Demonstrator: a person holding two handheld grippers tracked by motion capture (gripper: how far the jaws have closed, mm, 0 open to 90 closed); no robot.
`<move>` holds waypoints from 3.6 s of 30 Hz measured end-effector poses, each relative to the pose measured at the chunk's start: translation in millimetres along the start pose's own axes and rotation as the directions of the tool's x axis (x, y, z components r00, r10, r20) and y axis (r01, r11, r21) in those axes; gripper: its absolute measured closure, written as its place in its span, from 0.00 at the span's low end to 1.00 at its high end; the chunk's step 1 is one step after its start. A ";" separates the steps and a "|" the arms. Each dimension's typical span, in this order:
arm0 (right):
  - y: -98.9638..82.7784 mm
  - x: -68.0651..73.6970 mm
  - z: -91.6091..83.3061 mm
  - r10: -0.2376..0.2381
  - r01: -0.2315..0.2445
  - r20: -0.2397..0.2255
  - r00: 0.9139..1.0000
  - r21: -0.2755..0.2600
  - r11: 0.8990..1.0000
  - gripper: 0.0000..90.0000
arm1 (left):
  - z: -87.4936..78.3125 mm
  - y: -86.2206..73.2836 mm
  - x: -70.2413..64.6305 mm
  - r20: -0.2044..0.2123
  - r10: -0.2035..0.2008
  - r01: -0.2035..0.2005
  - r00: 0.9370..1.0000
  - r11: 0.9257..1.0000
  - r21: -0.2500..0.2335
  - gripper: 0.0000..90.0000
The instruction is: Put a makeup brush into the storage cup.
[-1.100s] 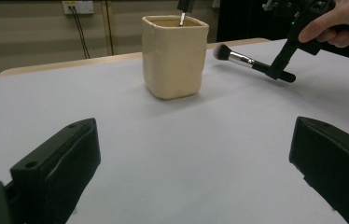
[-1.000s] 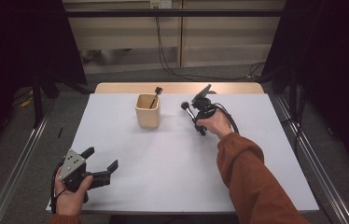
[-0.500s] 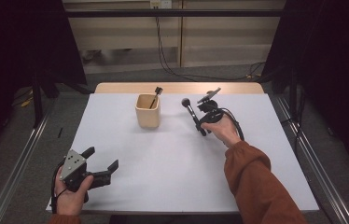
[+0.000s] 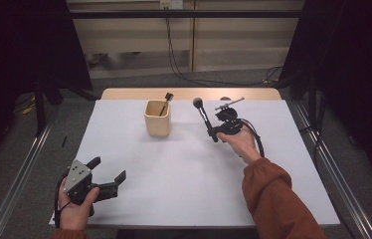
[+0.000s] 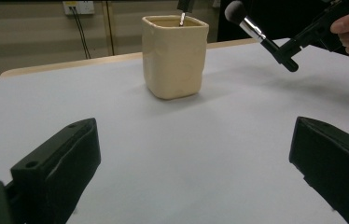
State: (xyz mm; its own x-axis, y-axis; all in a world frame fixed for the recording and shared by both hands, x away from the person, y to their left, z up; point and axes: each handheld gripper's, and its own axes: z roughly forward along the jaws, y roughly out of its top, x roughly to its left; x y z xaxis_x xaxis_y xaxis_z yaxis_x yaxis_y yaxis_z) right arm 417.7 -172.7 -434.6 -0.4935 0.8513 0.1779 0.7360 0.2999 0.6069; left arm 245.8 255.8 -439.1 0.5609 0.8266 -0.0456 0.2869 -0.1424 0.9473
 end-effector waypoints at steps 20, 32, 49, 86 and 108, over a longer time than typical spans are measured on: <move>-17.1 -1.5 -14.0 -0.027 0.009 -0.061 0.998 -0.272 0.962 0.84 | 0.5 -0.3 -0.6 0.001 -0.002 0.002 1.000 1.000 -0.001 0.02; -27.2 2.2 -20.4 -0.056 0.017 -0.094 0.994 -0.370 0.929 0.84 | -0.1 0.0 0.2 -0.002 0.000 0.000 1.000 1.000 -0.001 0.02; -45.8 10.1 -37.6 -0.091 0.018 -0.148 0.985 -0.434 0.901 0.84 | 0.0 0.6 -0.4 -0.003 -0.002 0.001 1.000 1.000 -0.006 0.02; -81.3 56.0 -51.1 -0.257 0.092 -0.272 0.927 -0.500 0.861 0.84 | -0.2 3.8 -4.2 0.021 -0.021 0.022 1.000 0.999 -0.040 0.02; -83.6 81.8 -44.4 -0.319 0.128 -0.313 0.895 -0.506 0.853 0.84 | 13.4 16.3 -29.2 0.106 0.021 -0.017 0.994 0.999 -0.037 0.05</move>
State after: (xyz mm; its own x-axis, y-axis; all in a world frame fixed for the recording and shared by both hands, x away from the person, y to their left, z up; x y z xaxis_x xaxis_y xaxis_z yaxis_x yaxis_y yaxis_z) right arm 295.2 -147.2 -436.4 -0.8213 0.5314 0.2076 0.3306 0.1466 0.9323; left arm 244.5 222.0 -426.7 0.6460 0.7610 -0.0589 0.2479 -0.1362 0.9592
